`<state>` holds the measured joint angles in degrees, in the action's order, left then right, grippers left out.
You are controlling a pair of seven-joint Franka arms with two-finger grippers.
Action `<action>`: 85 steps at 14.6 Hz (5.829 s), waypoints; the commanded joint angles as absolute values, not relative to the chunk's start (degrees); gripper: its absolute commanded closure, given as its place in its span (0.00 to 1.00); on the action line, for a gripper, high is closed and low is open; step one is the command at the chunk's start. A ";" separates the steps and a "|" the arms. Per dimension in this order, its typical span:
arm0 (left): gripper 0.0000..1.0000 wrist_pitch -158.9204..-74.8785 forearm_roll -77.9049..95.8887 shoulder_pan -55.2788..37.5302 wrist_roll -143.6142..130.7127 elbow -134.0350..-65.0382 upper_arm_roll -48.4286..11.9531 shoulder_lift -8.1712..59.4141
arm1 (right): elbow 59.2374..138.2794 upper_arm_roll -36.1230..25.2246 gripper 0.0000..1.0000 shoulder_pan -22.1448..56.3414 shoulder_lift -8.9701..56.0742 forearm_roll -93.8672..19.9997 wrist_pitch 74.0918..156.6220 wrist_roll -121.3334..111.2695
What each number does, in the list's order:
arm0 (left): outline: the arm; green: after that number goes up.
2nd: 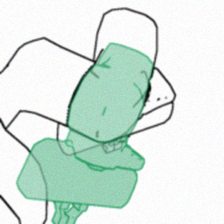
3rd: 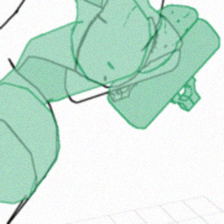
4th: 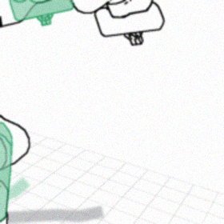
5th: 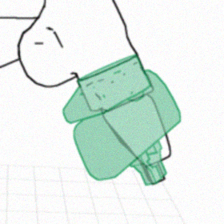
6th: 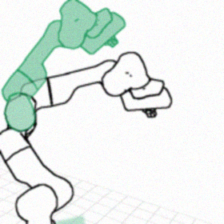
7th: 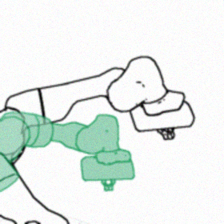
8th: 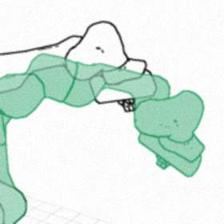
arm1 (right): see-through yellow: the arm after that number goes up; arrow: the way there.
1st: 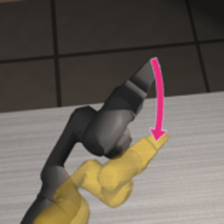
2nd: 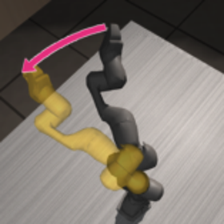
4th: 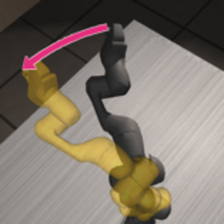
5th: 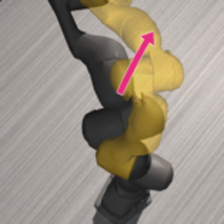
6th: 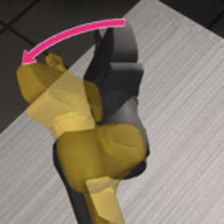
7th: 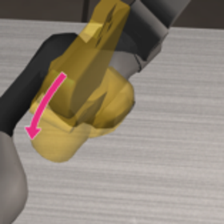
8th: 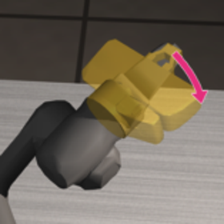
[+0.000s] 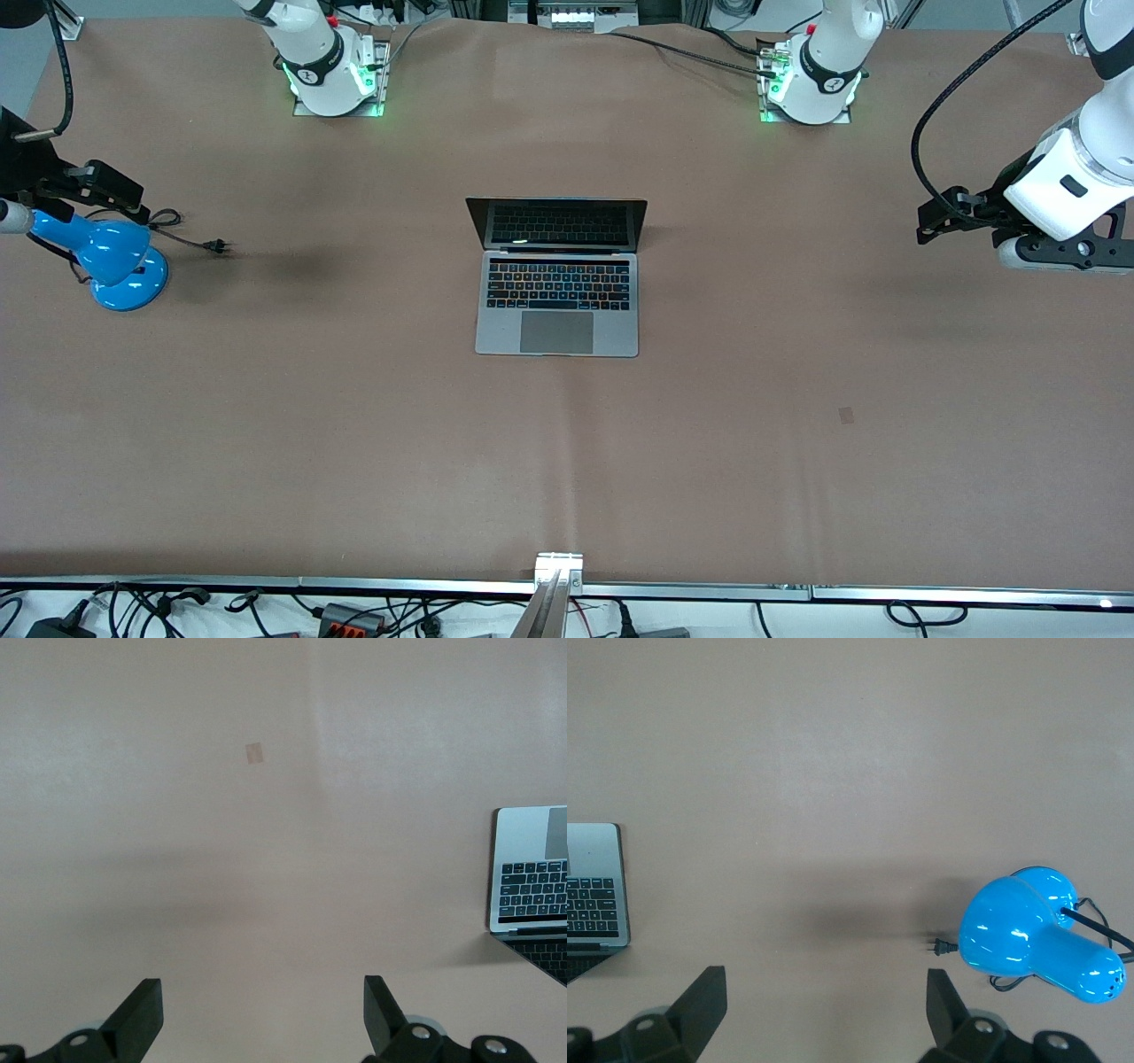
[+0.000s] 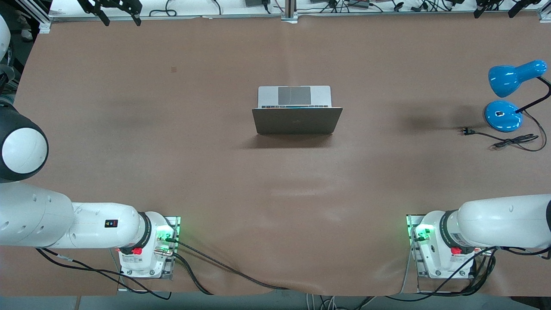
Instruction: Close laptop with both arms from behind
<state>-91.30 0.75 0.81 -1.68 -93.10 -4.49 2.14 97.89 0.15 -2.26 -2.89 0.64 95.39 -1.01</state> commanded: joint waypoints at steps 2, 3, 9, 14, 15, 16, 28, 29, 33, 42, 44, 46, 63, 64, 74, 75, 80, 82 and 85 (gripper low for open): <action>0.03 -89.65 1.85 1.05 -1.85 -92.90 -4.83 1.05 | 98.17 0.53 0.00 -2.90 -3.78 -0.44 94.66 -2.11; 0.32 -88.17 1.85 1.05 -2.11 -92.64 -5.10 1.05 | 98.17 0.27 0.00 -2.90 -3.78 -0.53 94.75 -2.11; 0.99 -84.39 2.46 1.05 -1.14 -91.50 -4.83 1.06 | 98.44 0.44 1.00 -2.81 -3.78 -0.53 94.66 -1.76; 0.99 -74.72 9.38 0.45 -1.41 -91.75 -5.88 0.44 | 98.26 0.44 1.00 -2.90 -3.43 -3.07 92.65 -1.14; 0.99 -74.53 11.23 0.44 -2.10 -92.02 -7.45 0.27 | 98.35 0.44 1.00 -2.90 -3.25 -3.77 91.94 -1.14; 0.99 -74.44 11.77 0.44 -4.11 -92.46 -10.08 0.26 | 98.44 0.27 1.00 -2.90 -3.25 -5.43 91.59 -1.06; 1.00 -89.47 18.28 -0.35 -19.16 -105.38 -37.00 6.68 | 103.78 1.14 1.00 7.72 4.83 -21.34 89.47 -1.49; 1.00 -90.95 18.28 -0.35 -19.33 -105.29 -37.09 7.46 | 105.10 1.14 1.00 10.52 4.75 -22.23 89.73 -1.49; 1.00 -95.01 17.23 -3.77 -25.04 -106.52 -37.27 13.61 | 111.42 1.14 1.00 19.67 4.49 -27.76 93.75 -0.88; 1.00 -108.79 7.39 -6.24 -25.58 -109.60 -36.92 19.86 | 122.08 1.14 1.00 35.77 3.69 -27.86 111.61 12.39; 1.00 -109.25 7.12 -5.89 -25.58 -107.77 -36.65 21.26 | 121.99 0.97 1.00 35.07 4.30 -27.86 114.25 12.39; 1.00 -109.42 6.86 -5.80 -25.58 -106.01 -36.48 22.23 | 121.73 0.97 1.00 34.81 4.92 -27.86 117.15 12.39; 1.00 -113.55 2.46 -6.42 -26.28 -90.98 -31.90 38.39 | 112.51 0.09 1.00 31.82 17.48 -27.16 131.84 12.13; 1.00 -113.55 2.37 -6.42 -26.19 -89.66 -31.73 39.80 | 111.19 0.09 1.00 31.12 19.32 -26.64 131.84 12.13; 1.00 -119.97 -0.88 -7.65 -26.02 -86.58 -30.15 47.98 | 102.14 0.09 1.00 30.76 34.70 -26.01 137.98 12.04; 1.00 -120.41 -1.05 -7.82 -25.93 -86.49 -29.71 48.86 | 101.26 0.09 1.00 30.76 36.28 -26.02 138.25 12.13; 0.99 -123.48 -5.10 -10.46 -26.02 -86.40 -27.78 51.67 | 99.93 0.09 1.00 30.85 39.28 -25.93 138.78 12.04; 1.00 -125.42 -5.18 -10.55 -26.28 -86.40 -27.68 51.77 | 99.58 0.09 1.00 30.76 39.73 -25.93 138.69 11.87; 1.00 -124.90 -5.10 -9.67 -26.45 -86.22 -27.77 49.41 | 99.41 -0.09 1.00 30.85 39.55 -25.93 138.69 11.95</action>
<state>-123.78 -3.41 -9.34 -25.63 -87.67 -28.58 49.31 100.91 -0.23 30.96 38.28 -26.66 138.22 11.97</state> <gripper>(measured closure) 0.991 0.991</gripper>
